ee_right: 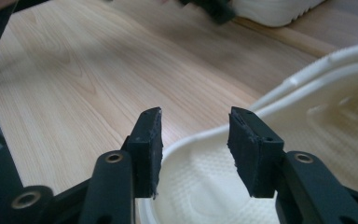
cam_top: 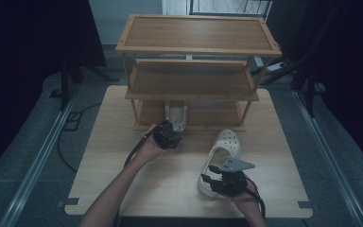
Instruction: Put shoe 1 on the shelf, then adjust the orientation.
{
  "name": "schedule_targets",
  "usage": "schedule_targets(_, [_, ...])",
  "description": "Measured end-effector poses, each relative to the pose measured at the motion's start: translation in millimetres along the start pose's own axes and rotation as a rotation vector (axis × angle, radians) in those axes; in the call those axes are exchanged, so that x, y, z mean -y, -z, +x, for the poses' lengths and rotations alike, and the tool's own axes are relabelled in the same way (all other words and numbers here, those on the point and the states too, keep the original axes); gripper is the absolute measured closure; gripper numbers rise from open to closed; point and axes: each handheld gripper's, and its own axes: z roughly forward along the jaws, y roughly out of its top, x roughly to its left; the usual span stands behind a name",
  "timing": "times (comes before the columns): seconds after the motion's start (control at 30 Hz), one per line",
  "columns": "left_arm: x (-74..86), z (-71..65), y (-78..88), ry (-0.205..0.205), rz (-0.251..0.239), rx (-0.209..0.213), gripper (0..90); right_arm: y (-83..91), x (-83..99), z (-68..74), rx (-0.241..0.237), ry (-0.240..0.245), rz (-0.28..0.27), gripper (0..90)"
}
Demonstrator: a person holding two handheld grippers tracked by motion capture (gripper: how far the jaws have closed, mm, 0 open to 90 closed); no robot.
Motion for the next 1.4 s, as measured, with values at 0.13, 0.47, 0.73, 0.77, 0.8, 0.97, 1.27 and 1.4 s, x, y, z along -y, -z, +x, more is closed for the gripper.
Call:
schedule_targets(0.13, [15.3, -6.9, 11.8, -0.001, -0.005, 0.035, 50.0, -2.4, -6.5, 6.1, -0.013, 0.027, -0.007, 59.9])
schedule_targets(0.47, [48.0, -22.6, 29.3, 0.086, -0.053, 0.095, 44.6, -23.3, -6.7, 11.7, -0.023, 0.098, 0.090, 81.4])
schedule_targets(0.73, [61.3, -27.7, 38.3, 0.130, -0.090, 0.114, 43.6, -27.7, -3.1, 9.8, -0.037, 0.079, 0.088, 85.6])
schedule_targets(0.77, [61.8, -27.6, 39.5, 0.154, -0.107, 0.135, 43.7, -26.9, -2.6, 9.4, -0.041, 0.076, 0.088, 86.6])
schedule_targets(0.8, [61.8, -27.7, 40.5, 0.164, -0.114, 0.145, 43.6, -25.8, -2.4, 9.1, -0.042, 0.076, 0.092, 87.6])
schedule_targets(0.97, [60.2, -28.8, 45.1, 0.176, -0.122, 0.149, 43.5, -17.9, -0.1, 4.2, -0.064, 0.065, 0.116, 89.6])
schedule_targets(1.27, [63.0, -28.8, 51.4, 0.170, -0.117, 0.143, 43.3, 4.7, 8.6, -5.7, -0.108, 0.061, 0.164, 88.6])
schedule_targets(1.4, [62.2, -33.9, 47.2, 0.147, -0.099, 0.153, 43.0, 19.7, 18.1, -18.5, -0.142, 0.031, 0.167, 88.6])
